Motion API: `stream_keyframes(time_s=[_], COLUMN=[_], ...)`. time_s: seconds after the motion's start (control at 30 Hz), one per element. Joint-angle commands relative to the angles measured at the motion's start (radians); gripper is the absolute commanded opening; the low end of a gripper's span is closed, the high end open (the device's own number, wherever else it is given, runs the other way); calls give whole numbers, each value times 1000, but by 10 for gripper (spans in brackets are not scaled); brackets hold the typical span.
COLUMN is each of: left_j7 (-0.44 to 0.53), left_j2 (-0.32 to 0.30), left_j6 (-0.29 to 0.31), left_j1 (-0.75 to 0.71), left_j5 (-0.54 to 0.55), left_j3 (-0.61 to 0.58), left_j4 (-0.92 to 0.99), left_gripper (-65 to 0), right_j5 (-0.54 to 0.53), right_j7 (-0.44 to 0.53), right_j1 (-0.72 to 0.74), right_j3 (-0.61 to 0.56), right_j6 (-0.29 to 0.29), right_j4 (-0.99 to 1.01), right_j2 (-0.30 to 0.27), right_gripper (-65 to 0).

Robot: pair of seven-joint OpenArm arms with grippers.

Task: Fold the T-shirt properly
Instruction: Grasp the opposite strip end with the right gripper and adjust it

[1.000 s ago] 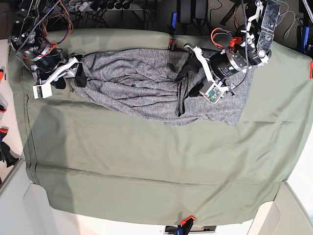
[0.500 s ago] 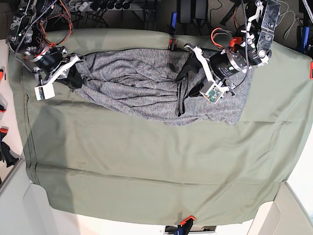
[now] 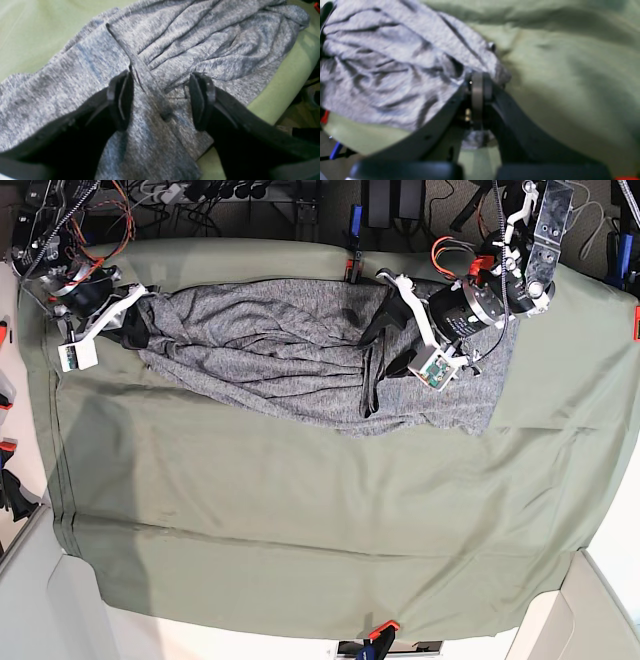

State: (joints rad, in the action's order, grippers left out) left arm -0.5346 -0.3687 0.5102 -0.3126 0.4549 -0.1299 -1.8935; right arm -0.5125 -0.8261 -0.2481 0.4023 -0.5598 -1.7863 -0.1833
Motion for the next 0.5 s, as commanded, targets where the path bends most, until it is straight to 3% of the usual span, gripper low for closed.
stream_keyframes(time_s=[0.0,0.23,0.47], left_j7=[22,21,21], left_j2=[-9,-9,-9], left_j6=[10,10,11], left_j1=[8,8,8], left_j5=[16,16,16], left_j3=[5,5,5], left_j4=[-18,-18,-18], left_gripper=[-272,-272,-272], right_j5=[-15,-38,-45], right_j7=[18,19,22], right_j1=[26,143,265], right_j3=[1,-9,-26], right_j6=[-6,-6,-5], right_j4=[7,185,241], right_j2=[-11,-10,-10], right_gripper=[-650,-650,-650])
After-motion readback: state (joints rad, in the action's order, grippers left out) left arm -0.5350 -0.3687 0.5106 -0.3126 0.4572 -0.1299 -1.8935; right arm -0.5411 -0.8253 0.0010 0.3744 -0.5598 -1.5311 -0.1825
